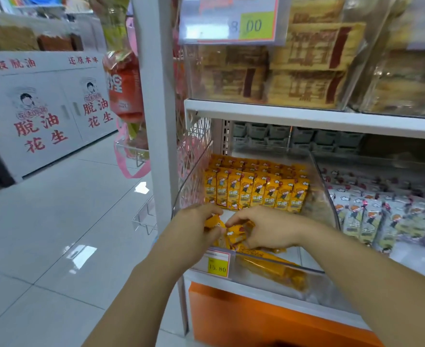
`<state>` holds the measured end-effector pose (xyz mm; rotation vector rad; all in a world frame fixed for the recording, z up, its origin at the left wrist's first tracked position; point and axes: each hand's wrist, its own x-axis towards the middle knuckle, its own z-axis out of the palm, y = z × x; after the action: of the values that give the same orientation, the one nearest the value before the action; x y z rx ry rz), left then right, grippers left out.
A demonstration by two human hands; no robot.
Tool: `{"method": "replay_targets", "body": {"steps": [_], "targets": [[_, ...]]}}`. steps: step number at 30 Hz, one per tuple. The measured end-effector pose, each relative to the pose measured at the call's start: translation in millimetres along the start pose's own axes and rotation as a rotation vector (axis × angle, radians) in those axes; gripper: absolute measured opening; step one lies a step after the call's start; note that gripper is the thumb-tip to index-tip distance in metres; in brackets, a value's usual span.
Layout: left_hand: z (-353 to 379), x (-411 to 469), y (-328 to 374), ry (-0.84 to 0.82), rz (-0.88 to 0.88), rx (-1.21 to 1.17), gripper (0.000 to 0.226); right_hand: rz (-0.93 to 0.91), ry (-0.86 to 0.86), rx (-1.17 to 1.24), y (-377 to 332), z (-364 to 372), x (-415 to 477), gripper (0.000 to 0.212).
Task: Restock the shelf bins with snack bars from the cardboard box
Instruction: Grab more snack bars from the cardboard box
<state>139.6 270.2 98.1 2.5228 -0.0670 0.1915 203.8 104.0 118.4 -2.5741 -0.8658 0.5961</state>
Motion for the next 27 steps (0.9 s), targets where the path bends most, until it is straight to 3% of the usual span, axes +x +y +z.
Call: {"method": "replay_targets", "body": {"steps": [4,8,14,19,22,24,27], "targets": [[-8,1,-4,-0.115,-0.025,-0.098,0.043,-0.024,0.031,0.048,0,6,6,0.038],[-11,-2,-2,-0.081,-0.017,-0.151,0.043,-0.075,0.244,0.096,3,8,-1,0.01],[-8,-4,0,0.059,0.031,-0.151,0.041,0.033,0.474,0.213,14,-3,-24,0.047],[-13,-1,1,0.19,0.032,-0.141,0.039,-0.057,0.604,0.231,11,-15,-37,0.045],[-16,0,8,0.269,0.039,-0.155,0.038,-0.06,0.665,0.045,3,-21,-43,0.047],[-16,1,10,0.29,0.032,-0.16,0.033,-0.043,0.651,-0.067,-3,-21,-44,0.052],[-14,2,11,0.303,0.013,-0.157,0.03,-0.071,0.515,-0.038,-10,-17,-41,0.053]]}}
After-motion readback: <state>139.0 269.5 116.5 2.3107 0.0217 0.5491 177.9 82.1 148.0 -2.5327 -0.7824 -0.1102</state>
